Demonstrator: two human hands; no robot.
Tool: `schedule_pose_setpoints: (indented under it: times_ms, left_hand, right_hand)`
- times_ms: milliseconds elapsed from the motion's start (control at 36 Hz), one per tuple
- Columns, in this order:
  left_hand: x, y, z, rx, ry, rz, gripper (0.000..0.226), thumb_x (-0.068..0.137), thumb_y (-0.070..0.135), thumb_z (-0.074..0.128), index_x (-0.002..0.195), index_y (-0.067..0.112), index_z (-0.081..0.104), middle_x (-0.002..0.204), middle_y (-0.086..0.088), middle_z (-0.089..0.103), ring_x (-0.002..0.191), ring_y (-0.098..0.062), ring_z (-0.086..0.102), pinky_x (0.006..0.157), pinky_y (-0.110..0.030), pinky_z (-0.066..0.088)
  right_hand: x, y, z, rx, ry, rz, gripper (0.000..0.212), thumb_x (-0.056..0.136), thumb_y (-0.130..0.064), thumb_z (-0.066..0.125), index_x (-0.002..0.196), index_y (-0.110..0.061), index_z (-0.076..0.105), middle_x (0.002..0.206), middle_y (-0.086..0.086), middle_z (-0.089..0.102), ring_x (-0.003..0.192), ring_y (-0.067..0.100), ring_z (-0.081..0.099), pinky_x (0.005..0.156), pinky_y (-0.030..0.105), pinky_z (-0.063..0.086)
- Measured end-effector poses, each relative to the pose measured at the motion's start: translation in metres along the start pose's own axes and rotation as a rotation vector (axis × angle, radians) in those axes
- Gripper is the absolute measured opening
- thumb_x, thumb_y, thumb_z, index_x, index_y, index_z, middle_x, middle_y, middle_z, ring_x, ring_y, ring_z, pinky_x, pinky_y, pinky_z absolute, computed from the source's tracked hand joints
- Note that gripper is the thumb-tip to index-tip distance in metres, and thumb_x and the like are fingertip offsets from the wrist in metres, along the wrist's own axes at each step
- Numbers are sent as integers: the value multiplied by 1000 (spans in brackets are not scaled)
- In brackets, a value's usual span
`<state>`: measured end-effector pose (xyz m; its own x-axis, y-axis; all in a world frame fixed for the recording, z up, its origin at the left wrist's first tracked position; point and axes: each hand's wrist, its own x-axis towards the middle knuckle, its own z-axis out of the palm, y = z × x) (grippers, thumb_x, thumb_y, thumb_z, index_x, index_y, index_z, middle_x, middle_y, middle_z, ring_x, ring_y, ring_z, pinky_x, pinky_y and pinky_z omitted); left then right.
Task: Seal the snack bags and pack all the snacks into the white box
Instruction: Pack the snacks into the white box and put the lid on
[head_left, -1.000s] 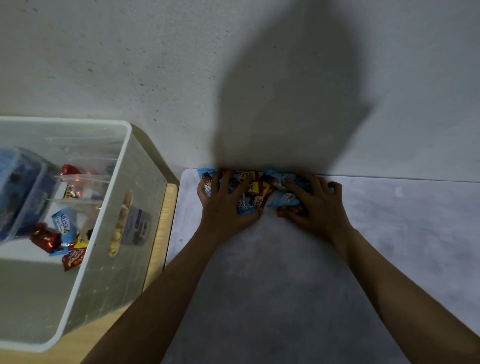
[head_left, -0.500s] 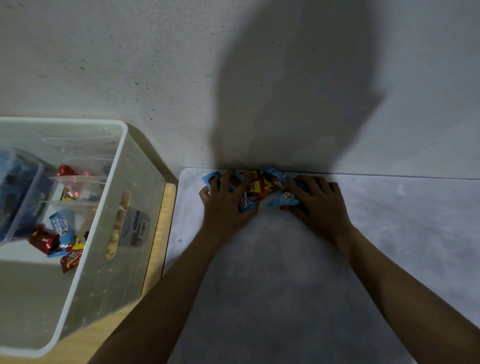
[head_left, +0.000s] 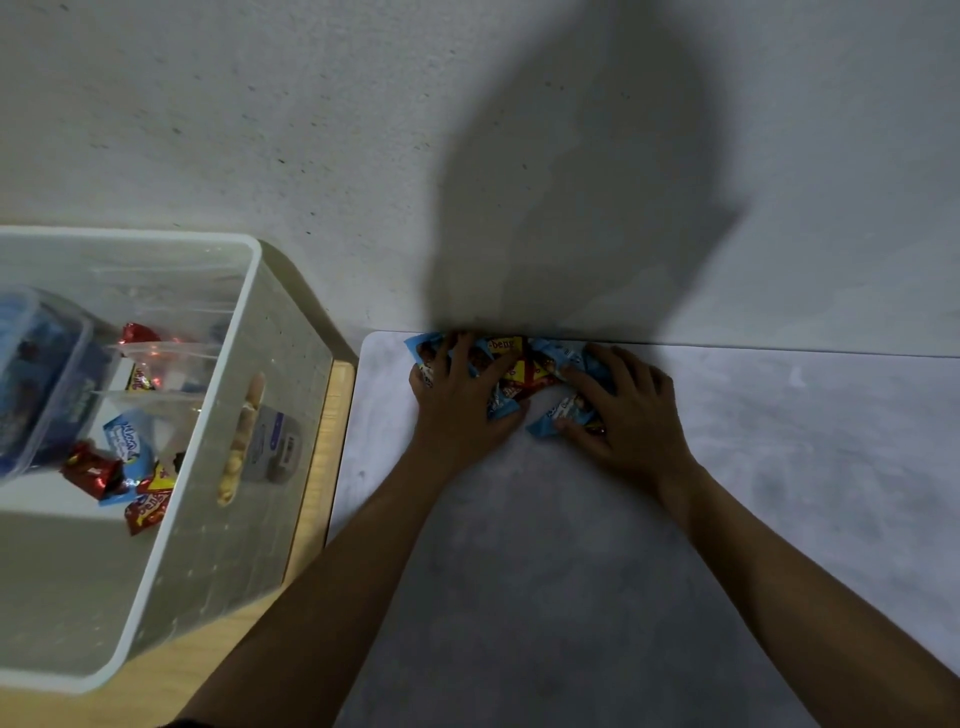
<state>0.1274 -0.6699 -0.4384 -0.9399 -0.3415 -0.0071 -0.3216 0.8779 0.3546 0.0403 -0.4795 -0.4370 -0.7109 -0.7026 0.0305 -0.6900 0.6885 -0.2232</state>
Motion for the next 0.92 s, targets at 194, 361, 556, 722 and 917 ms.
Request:
schedule_pose_setpoints:
  times_ms: [194,361,556,722,917]
  left_hand:
    - [2,-2,3,67,35,17,57,74,64,42,120,33,56,132,-16,51,111,-39,54,79,-53,43]
    - [1,-3,7,79,35,33,53,74,57,46,122,35,49,129,-16,52,103,-40,54,72,-45,46]
    - [0,2,1,-24,12,54,52,72,49,46,123,35,43,124,-19,53,101,-42,55,76,-48,48]
    - [2,2,-1,-31,4,68,57,71,52,45,122,30,54,123,-20,54,101,-42,55,76,-48,48]
    - [5,2,1,-4,-22,85,53,75,45,47,125,29,54,118,-19,55,88,-39,55,68,-42,52]
  right_hand:
    - [2,4,4,-51,103,-61,63,85,-70,30,127,-29,53,122,10,60,107,32,55,79,36,42]
    - [9,6,6,-29,194,-121,58,89,-64,34,121,-24,60,106,11,66,88,31,60,66,32,46]
    - [7,10,13,5,273,-190,45,88,-54,48,114,-23,65,93,8,68,72,26,62,53,28,49]
    - [5,8,14,35,340,-180,41,87,-52,51,109,-22,69,89,6,68,66,23,64,48,25,49]
    - [2,1,15,97,403,-94,37,86,-48,54,104,-21,71,89,6,69,65,22,65,47,24,48]
